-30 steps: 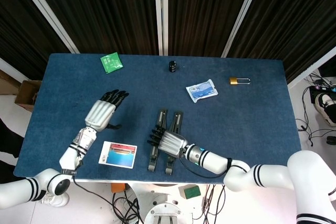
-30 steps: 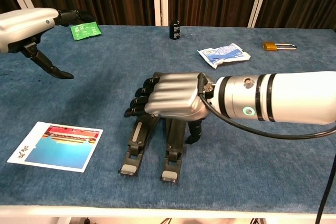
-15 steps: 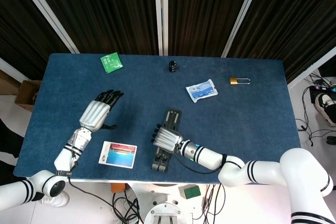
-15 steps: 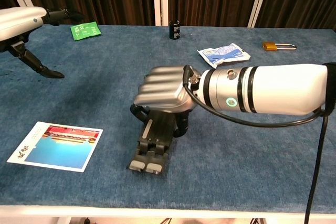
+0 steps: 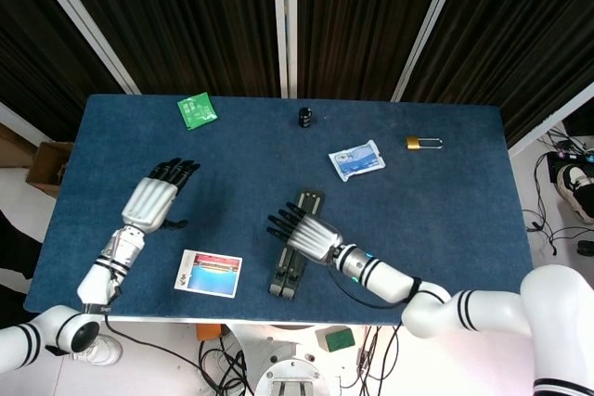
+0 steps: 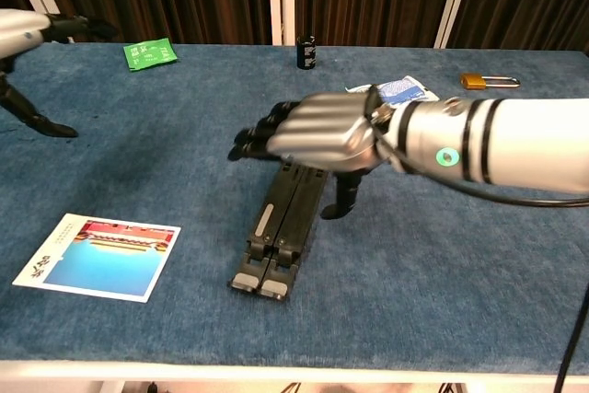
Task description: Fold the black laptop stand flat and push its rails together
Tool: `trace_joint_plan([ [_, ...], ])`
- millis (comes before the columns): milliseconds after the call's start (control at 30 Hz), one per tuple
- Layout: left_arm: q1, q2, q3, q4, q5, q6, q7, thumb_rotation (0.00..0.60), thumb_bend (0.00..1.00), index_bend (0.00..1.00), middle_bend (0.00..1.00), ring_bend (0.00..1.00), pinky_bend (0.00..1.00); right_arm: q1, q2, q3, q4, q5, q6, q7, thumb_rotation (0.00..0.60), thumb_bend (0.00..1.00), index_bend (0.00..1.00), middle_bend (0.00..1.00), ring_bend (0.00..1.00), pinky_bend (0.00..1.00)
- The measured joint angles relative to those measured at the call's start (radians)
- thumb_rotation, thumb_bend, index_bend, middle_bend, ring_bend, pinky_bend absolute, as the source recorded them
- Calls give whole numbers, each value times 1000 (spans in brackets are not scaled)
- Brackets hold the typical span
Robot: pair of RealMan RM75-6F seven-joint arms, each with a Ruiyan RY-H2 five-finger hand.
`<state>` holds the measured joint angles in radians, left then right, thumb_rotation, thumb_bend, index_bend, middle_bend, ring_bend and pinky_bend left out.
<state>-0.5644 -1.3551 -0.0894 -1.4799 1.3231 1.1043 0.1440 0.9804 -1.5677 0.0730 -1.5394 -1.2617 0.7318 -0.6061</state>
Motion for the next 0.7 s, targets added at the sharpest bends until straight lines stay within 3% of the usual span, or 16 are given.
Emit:
trace_joint_plan([
  [200,86,103,38,-42,-3,73,26,600,91,83,64,38,125,-167,136,-36,-135,-21,275,24,600,172,0,79,0,0],
  [333,160,158,65,-63,-1,147,17,600,91,84,64,37,125,-333,244,-86,-182,-82,506,102,600,176,0,94,0,0],
  [533,275,192,100,-71,25,291,2,600,91,85,65,38,125,-582,372,-162,-181,-164,781,321,600,177,0,100,0,7],
  [700,373,212,133,-89,62,412,9,600,91,85,65,38,125,-729,420,-199,-121,-201,907,489,600,184,0,101,0,8],
])
